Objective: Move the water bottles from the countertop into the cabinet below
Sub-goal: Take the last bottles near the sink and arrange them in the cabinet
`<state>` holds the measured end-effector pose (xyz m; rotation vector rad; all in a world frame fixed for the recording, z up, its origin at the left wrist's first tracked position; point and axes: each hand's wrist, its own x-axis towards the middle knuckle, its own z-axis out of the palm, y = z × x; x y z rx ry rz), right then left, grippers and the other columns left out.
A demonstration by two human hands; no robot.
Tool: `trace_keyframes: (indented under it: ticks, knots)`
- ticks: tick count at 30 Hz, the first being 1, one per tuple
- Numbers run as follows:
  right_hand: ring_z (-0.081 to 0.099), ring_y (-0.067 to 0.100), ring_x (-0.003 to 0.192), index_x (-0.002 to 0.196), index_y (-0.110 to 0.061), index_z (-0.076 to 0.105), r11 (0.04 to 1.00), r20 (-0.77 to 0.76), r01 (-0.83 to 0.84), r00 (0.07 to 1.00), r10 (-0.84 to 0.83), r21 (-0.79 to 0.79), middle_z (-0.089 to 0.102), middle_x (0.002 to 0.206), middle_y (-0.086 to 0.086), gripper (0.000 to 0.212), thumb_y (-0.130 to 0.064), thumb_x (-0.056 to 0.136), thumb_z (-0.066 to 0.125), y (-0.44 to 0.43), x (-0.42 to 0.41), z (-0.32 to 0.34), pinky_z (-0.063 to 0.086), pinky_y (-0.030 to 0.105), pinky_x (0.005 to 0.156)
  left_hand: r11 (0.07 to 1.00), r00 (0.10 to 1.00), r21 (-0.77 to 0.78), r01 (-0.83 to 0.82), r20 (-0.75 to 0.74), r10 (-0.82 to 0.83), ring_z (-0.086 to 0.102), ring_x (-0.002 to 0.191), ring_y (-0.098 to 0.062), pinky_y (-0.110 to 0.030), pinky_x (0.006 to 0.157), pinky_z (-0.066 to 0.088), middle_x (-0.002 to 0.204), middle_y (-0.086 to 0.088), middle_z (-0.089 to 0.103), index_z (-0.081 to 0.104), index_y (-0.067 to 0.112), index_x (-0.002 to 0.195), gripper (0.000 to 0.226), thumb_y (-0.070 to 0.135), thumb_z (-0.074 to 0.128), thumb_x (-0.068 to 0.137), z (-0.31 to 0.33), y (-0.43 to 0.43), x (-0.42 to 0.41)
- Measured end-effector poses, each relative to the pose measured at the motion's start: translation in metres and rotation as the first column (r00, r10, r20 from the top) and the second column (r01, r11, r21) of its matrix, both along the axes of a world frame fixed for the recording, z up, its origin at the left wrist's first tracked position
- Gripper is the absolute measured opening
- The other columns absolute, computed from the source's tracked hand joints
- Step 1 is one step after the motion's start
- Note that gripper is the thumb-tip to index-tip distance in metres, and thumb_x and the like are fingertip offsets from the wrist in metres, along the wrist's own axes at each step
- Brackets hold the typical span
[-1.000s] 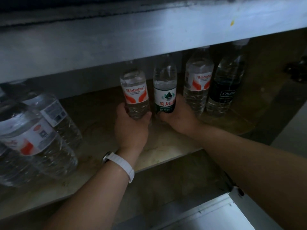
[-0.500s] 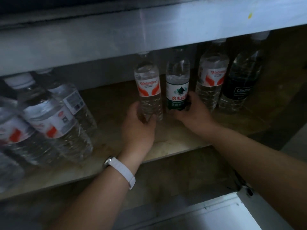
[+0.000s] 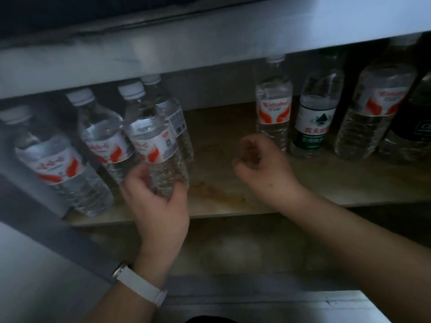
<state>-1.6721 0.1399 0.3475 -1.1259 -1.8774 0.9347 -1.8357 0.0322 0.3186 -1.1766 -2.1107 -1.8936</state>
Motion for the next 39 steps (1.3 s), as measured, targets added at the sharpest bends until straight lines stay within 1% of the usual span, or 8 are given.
trace_keyframes:
  ticks: [5, 12, 19, 22, 25, 30, 34, 39]
  knots:
    - [0.057, 0.008, 0.108, 0.138, -0.026, 0.047, 0.995, 0.044, -0.102, 0.994, 0.102, -0.001, 0.058, 0.117, -0.011, 0.056, -0.032, 0.087, 0.071, 0.006, -0.055, 0.007, 0.045, 0.022, 0.089, 0.992, 0.99, 0.04, 0.122, 0.071, -0.124, 0.055, 0.129, -0.01, -0.046, 0.108, 0.049, 0.144, 0.004, 0.053, 0.04, 0.022, 0.147, 0.072, 0.016, 0.078, 0.085, 0.002, 0.009, -0.026]
    - [0.054, 0.004, 0.105, 0.139, -0.023, 0.047, 0.996, 0.043, -0.089, 0.995, 0.089, 0.003, 0.06, 0.128, -0.006, 0.065, -0.04, 0.082, 0.074, 0.025, -0.106, 0.004, 0.041, 0.021, 0.088, 0.986, 0.983, 0.012, 0.167, 0.074, -0.167, 0.06, 0.12, 0.0, -0.039, 0.101, 0.054, 0.13, 0.022, 0.063, 0.049, 0.04, 0.138, 0.065, 0.027, 0.08, 0.082, 0.007, 0.009, -0.033]
    - [0.056, -0.012, 0.085, 0.113, -0.027, 0.055, 0.99, -0.021, -0.135, 0.991, 0.134, -0.04, 0.057, 0.098, -0.023, 0.048, -0.044, 0.077, 0.08, 0.025, -0.13, 0.008, 0.046, 0.009, 0.074, 0.994, 0.991, 0.033, 0.106, 0.079, -0.109, 0.065, 0.113, -0.004, -0.04, 0.093, 0.058, 0.125, 0.015, 0.067, 0.056, 0.028, 0.135, 0.066, 0.034, 0.085, 0.076, 0.001, -0.007, -0.04]
    - [0.059, 0.007, 0.108, 0.131, -0.023, 0.045, 0.992, 0.003, -0.122, 0.992, 0.122, -0.026, 0.056, 0.121, -0.012, 0.072, -0.054, 0.075, 0.077, 0.025, -0.143, 0.006, 0.048, 0.029, 0.092, 0.995, 0.991, 0.02, 0.097, 0.088, -0.099, 0.065, 0.111, -0.003, -0.039, 0.091, 0.058, 0.124, 0.015, 0.066, 0.056, 0.029, 0.134, 0.067, 0.036, 0.085, 0.075, 0.002, -0.009, -0.04]
    - [0.056, 0.014, 0.116, 0.131, -0.025, 0.044, 0.993, 0.025, -0.116, 0.993, 0.116, -0.023, 0.054, 0.128, -0.008, 0.069, -0.053, 0.077, 0.076, 0.023, -0.143, 0.011, 0.046, 0.03, 0.093, 0.994, 0.992, -0.003, 0.109, 0.06, -0.109, 0.065, 0.112, -0.004, -0.04, 0.091, 0.058, 0.125, 0.015, 0.066, 0.055, 0.029, 0.135, 0.067, 0.037, 0.085, 0.076, 0.002, -0.008, -0.042]
    - [0.059, -0.01, 0.079, 0.094, -0.036, 0.052, 0.99, -0.084, -0.136, 0.988, 0.133, -0.033, 0.058, 0.091, -0.025, 0.032, -0.039, 0.078, 0.08, 0.026, -0.114, 0.01, 0.047, 0.01, 0.072, 0.991, 0.99, -0.009, 0.134, 0.036, -0.134, 0.063, 0.117, -0.007, -0.044, 0.095, 0.056, 0.128, 0.014, 0.064, 0.054, 0.031, 0.135, 0.064, 0.039, 0.081, 0.078, 0.0, -0.004, -0.039]
    - [0.067, -0.001, 0.1, 0.11, -0.03, 0.067, 0.99, -0.139, -0.137, 0.981, 0.132, -0.029, 0.073, 0.109, -0.01, 0.04, -0.024, 0.075, 0.085, 0.038, -0.088, 0.01, 0.056, 0.032, 0.091, 0.99, 0.989, -0.011, 0.141, 0.056, -0.14, 0.061, 0.116, 0.0, -0.039, 0.097, 0.056, 0.123, 0.021, 0.064, 0.05, 0.045, 0.128, 0.06, 0.033, 0.083, 0.08, 0.005, 0.01, -0.029]
    - [0.065, 0.007, 0.11, 0.124, -0.023, 0.059, 0.991, -0.207, -0.108, 0.974, 0.089, -0.081, 0.069, 0.119, -0.006, 0.057, -0.016, 0.073, 0.086, 0.048, -0.063, 0.005, 0.054, 0.038, 0.096, 0.983, 0.98, -0.081, 0.165, 0.122, -0.155, 0.06, 0.116, -0.002, -0.039, 0.097, 0.055, 0.125, 0.02, 0.062, 0.05, 0.047, 0.129, 0.055, 0.041, 0.078, 0.081, 0.01, 0.043, -0.023]
